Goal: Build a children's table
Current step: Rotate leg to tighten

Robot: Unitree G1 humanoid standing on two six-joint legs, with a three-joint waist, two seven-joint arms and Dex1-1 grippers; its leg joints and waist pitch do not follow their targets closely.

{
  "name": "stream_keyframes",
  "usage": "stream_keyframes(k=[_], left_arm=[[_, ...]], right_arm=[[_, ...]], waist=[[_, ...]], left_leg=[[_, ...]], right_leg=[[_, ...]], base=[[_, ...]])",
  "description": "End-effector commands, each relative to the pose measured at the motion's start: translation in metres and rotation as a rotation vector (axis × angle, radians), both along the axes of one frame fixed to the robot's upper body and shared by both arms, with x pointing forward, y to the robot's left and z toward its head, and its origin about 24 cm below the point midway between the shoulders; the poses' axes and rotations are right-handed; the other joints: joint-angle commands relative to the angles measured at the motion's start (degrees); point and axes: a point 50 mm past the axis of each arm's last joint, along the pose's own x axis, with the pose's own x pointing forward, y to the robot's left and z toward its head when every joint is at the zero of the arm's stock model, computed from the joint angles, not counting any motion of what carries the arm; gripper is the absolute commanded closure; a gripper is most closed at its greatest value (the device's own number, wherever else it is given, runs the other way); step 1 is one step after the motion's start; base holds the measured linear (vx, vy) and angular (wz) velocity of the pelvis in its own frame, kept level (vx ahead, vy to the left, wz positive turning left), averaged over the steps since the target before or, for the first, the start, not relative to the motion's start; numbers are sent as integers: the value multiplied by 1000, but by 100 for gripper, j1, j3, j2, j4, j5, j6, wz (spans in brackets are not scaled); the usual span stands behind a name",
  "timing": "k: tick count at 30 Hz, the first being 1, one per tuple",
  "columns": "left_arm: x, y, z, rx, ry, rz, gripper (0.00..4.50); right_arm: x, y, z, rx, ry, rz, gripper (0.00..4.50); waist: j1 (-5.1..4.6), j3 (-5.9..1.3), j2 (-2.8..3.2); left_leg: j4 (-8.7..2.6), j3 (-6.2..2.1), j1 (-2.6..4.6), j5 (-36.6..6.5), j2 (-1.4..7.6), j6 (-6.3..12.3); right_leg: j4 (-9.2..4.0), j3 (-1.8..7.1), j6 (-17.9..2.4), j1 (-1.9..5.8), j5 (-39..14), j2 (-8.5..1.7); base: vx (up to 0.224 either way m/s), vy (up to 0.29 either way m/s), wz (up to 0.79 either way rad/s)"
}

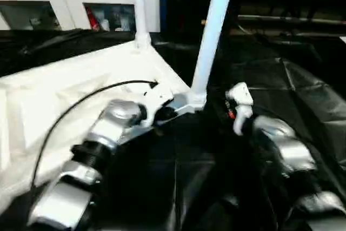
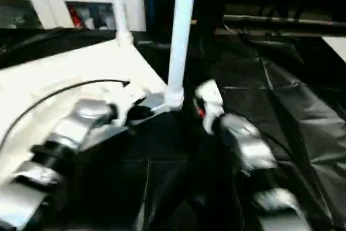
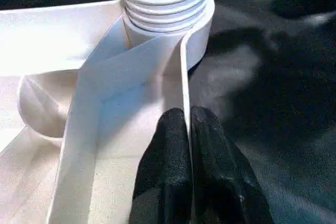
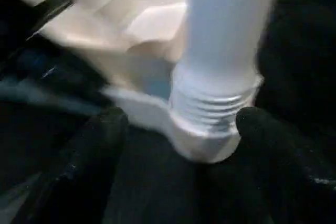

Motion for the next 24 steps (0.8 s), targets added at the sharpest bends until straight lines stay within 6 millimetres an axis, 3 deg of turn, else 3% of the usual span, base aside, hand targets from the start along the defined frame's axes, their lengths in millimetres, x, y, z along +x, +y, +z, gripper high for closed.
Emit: stream_keyframes(k=[1,6,7,9,15,16,24], left_arm=[[-11,-8,3,-30,-8,-182,450],[-25,-3,2,-47,56,-317,450],[-27,-3,3,-60,62,-338,450],[-27,-3,4,-61,62,-346,450],[-29,0,5,-61,63,-367,450],[-29,1,5,-59,63,-369,450],[-30,2,5,-59,74,-375,450]], right_arm=[[-7,0,4,-10,-4,78,59],[-11,-1,3,-64,-23,91,59],[-13,-1,1,-90,-25,109,59],[-14,-1,-1,-109,-24,124,59],[-19,3,-3,-85,-8,181,59],[-19,4,-2,-67,-6,187,86],[-16,5,-2,-33,-11,183,142]], waist=[[32,-413,21],[67,-389,20],[99,-387,30],[114,-385,25],[114,-377,0],[116,-379,0],[122,-406,4]], left_leg=[[-346,-145,214,-345,386,644],[-380,-133,230,-644,393,376],[-376,-116,272,-747,393,280],[-380,-112,255,-765,388,237],[-384,-121,224,-929,375,185],[-381,-120,233,-958,375,179],[-355,-120,213,-740,364,256]], right_leg=[[-208,205,-1662,300,666,-415],[-219,212,-1654,273,259,-415],[-241,218,-1631,236,95,-406],[-232,222,-1605,249,76,-413],[-252,218,-1483,259,-279,-436],[-258,218,-1465,249,-357,-439],[-210,199,-1521,259,-38,-428]], base=[[0,0,0],[0,0,0],[0,0,0],[0,0,0],[0,0,0],[0,0,0],[0,0,0]])
